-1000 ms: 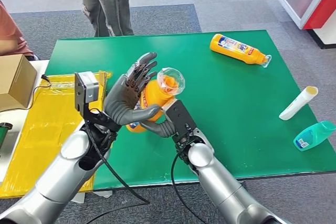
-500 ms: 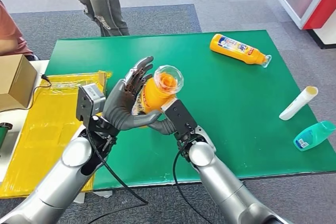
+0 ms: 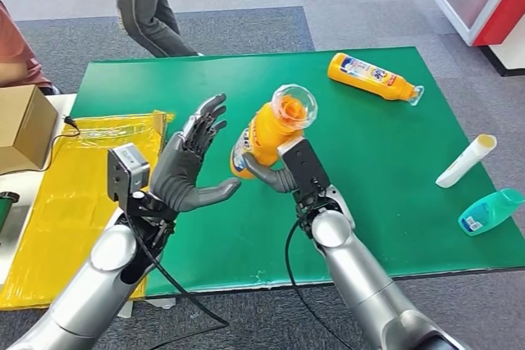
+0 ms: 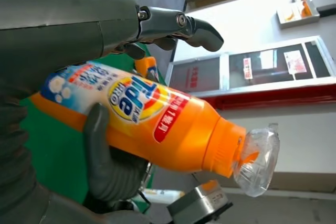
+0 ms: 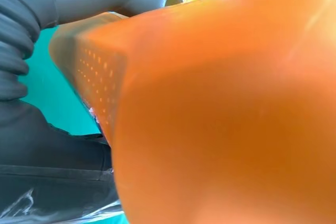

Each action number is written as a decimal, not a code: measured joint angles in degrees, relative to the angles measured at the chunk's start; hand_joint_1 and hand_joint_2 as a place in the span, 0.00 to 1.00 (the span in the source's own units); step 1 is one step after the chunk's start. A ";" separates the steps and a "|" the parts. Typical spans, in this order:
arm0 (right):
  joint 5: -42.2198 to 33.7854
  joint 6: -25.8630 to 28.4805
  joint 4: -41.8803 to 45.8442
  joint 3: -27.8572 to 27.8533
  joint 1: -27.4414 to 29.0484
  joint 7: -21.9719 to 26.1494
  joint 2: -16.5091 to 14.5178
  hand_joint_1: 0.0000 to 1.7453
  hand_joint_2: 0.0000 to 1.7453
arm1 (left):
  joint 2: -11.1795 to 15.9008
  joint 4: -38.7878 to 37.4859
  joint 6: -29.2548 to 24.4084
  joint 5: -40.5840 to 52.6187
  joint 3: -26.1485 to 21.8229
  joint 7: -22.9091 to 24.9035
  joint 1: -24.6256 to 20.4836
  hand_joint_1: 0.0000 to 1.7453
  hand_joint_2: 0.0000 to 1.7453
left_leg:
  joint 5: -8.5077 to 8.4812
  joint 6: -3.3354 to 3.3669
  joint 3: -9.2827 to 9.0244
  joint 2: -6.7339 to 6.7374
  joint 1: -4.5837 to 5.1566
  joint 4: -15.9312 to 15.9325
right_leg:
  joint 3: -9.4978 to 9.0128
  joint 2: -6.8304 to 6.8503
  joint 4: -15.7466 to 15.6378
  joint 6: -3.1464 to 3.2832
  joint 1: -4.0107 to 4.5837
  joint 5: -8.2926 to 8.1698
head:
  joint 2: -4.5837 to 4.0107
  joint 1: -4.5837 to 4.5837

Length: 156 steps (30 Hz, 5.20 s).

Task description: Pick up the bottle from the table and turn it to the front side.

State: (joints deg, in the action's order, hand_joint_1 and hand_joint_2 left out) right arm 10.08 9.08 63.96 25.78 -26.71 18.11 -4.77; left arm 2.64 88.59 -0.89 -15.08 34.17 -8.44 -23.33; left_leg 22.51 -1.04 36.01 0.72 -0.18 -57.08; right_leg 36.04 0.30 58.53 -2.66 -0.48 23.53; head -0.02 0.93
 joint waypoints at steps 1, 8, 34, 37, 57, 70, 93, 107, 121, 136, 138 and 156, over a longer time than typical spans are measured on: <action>0.17 0.25 0.02 -0.51 -0.10 -0.01 0.15 1.00 1.00 | 0.01 0.02 -0.60 0.81 -0.16 -0.39 0.25 0.00 1.00 | 0.00 0.00 0.00 0.00 0.00 0.00 | 0.00 0.00 0.00 0.00 0.00 0.00 | 0.00 0.00; 1.36 1.46 1.19 -4.45 -0.31 -0.26 1.14 1.00 1.00 | 0.01 0.66 -5.51 8.34 -1.64 -3.25 2.44 0.00 1.00 | 0.00 0.00 0.00 0.00 0.00 0.00 | 0.01 0.00 0.00 0.00 0.00 0.00 | 0.00 0.01; -0.24 -2.40 13.04 -7.17 2.21 -0.64 1.67 1.00 1.00 | -0.81 -0.17 -12.72 19.92 -9.24 -5.46 6.67 0.00 1.00 | 0.00 0.00 0.00 0.00 0.00 0.00 | 0.02 0.00 0.00 0.00 0.00 0.00 | 0.00 0.01; -1.65 -4.02 14.19 -6.74 2.39 -0.48 1.67 1.00 1.00 | -1.02 -0.63 -12.98 20.68 -9.56 -5.56 6.67 0.00 1.00 | 0.00 0.00 0.00 0.00 0.00 0.00 | 0.02 0.00 0.00 0.00 0.00 0.00 | 0.00 0.01; -5.28 -7.77 20.47 1.38 3.89 0.07 1.62 1.00 1.00 | -3.76 -2.24 -10.99 17.50 -9.82 -5.62 5.86 0.00 1.00 | 0.00 -0.01 0.00 0.00 0.00 0.00 | 0.02 0.00 0.00 0.01 0.00 0.00 | 0.00 0.01; -6.51 -7.95 20.47 3.52 3.65 0.14 1.45 1.00 1.00 | -4.35 -5.80 -5.28 10.73 -8.14 -3.63 3.89 0.00 1.00 | 0.00 -0.01 0.00 0.00 0.00 0.00 | 0.01 0.00 0.00 0.01 0.00 0.00 | 0.00 0.01; -6.76 -9.09 20.45 3.68 2.85 -0.08 1.45 1.00 1.00 | -1.12 -9.16 -1.47 17.02 -5.67 1.27 1.49 0.00 1.00 | 0.00 -0.01 0.00 0.00 0.00 0.00 | 0.02 0.00 0.00 0.01 0.00 0.00 | 0.00 0.01; -6.10 -9.95 20.29 3.68 2.91 -0.21 1.45 1.00 1.00 | -0.92 -9.21 -4.54 25.04 -5.63 1.67 1.34 0.00 1.00 | -0.01 -0.01 0.00 0.00 -0.01 0.00 | 0.02 0.00 0.00 0.01 0.00 -0.01 | 0.00 0.01; -5.81 -9.99 20.28 3.53 3.33 -0.22 1.45 1.00 1.00 | -1.13 -8.10 -7.15 29.46 -5.78 1.29 1.63 0.00 1.00 | -0.01 -0.01 0.00 0.00 -0.01 0.00 | 0.02 0.00 0.00 0.01 0.00 0.00 | 0.00 0.01; -5.08 -9.71 19.86 2.04 4.49 0.16 1.45 1.00 1.00 | -1.66 -3.04 -5.81 28.25 -5.08 1.22 2.24 0.00 1.00 | -0.01 -0.01 0.00 0.00 -0.01 0.00 | 0.03 0.00 0.00 0.01 0.00 0.00 | 0.00 0.01; -5.07 -9.71 19.85 2.03 4.50 0.16 1.45 1.00 1.00 | -1.67 -3.01 -5.79 28.25 -5.04 1.23 2.23 0.00 1.00 | -0.01 -0.01 0.00 0.00 -0.01 0.00 | 0.03 0.00 0.00 0.01 0.00 0.00 | 0.00 0.01; -4.86 -9.86 19.51 1.87 4.81 0.70 1.45 1.00 1.00 | -2.47 -1.89 -4.92 29.29 -2.76 1.91 0.36 0.25 1.00 | -0.01 -0.01 0.00 0.00 -0.01 0.00 | 0.02 0.00 0.00 0.01 0.00 -0.01 | 0.00 0.01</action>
State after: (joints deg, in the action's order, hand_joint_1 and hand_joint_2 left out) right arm 5.22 -0.79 83.47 27.65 -21.90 18.82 -3.32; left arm 0.17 86.71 -5.81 14.21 31.41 -6.54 -22.97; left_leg 22.50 -1.06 36.01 0.72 -0.18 -57.08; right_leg 36.05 0.29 58.53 -2.65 -0.48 23.52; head -0.02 0.94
